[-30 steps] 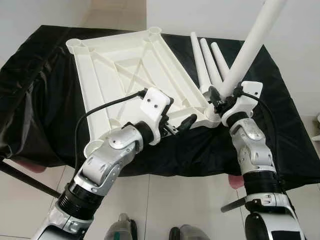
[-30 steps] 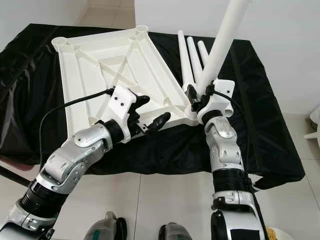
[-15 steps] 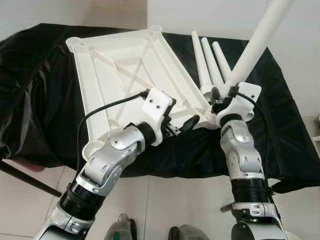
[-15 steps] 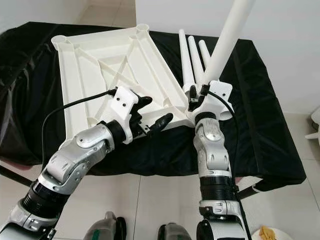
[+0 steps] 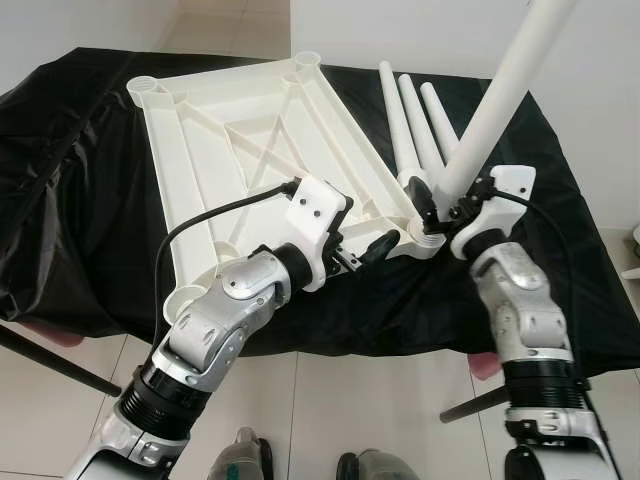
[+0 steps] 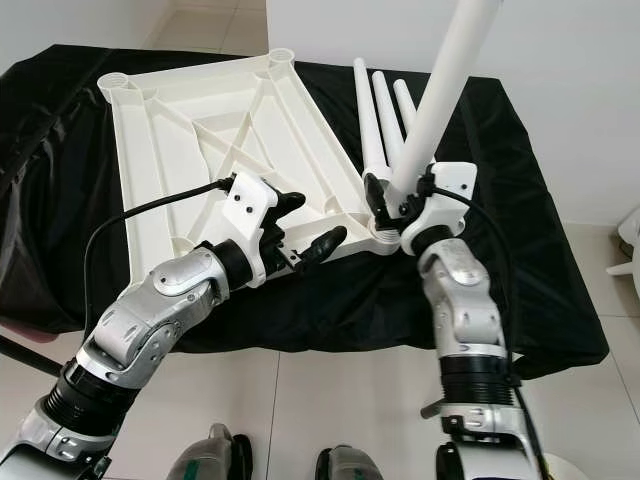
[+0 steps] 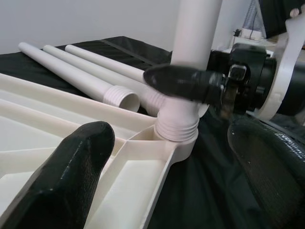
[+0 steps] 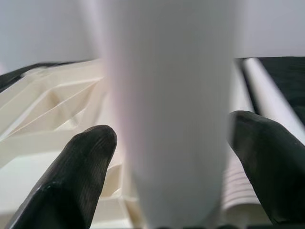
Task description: Building children table
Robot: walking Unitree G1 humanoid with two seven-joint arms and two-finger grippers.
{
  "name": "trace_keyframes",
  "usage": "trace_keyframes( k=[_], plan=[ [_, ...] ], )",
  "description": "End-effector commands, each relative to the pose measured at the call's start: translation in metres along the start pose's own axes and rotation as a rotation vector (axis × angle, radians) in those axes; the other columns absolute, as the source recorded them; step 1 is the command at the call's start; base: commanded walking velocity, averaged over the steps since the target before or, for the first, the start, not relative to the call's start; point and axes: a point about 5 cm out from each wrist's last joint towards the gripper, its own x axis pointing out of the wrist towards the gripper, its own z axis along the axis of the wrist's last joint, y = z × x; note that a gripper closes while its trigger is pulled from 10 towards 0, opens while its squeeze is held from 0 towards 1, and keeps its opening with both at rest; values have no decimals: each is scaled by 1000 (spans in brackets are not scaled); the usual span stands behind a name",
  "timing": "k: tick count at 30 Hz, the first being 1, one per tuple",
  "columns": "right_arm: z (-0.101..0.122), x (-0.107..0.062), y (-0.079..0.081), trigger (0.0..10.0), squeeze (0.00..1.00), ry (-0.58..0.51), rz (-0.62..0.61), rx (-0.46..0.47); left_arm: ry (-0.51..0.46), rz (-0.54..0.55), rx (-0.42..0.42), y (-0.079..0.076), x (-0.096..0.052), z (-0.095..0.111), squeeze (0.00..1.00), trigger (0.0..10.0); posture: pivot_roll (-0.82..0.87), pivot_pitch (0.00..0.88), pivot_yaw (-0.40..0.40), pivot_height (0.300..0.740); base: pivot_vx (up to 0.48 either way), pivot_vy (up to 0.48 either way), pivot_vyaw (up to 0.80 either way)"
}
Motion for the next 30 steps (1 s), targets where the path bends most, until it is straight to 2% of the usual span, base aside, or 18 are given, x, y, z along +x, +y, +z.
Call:
trace_keyframes(
  k=[1,4,7,19,20,21,22,30],
  plan=[
    [-2,-1,0,10000,0,2,64,1,4,-131,8,-9,1,0,0,10000,-33,96,-5,740,0,0,0],
    [-7,-2,-7,10000,0,28,128,-4,-1,-131,11,-9,2,1,0,10000,-35,86,-12,740,0,0,0],
    [-12,0,-14,10000,0,48,204,35,-6,-133,16,-9,4,2,0,10000,-39,78,-13,740,0,0,0],
    [-20,12,-28,10000,0,77,230,21,-11,-155,28,-12,6,4,0,10000,-28,54,-16,740,0,0,0],
    [-21,12,-30,8510,0,83,233,16,-11,-156,29,-12,6,4,0,10000,-28,54,-16,740,0,0,0],
    [-21,12,-30,8510,0,83,233,16,-11,-156,29,-12,6,4,0,10000,-28,54,-16,740,0,0,0],
    [-23,12,-32,0,0,86,237,20,-11,-156,29,-12,6,4,0,10000,-27,51,-16,740,0,0,0],
    [-30,10,-32,0,0,84,252,25,8,-184,42,-15,5,1,0,10000,-23,51,-13,740,0,0,0]
  ],
)
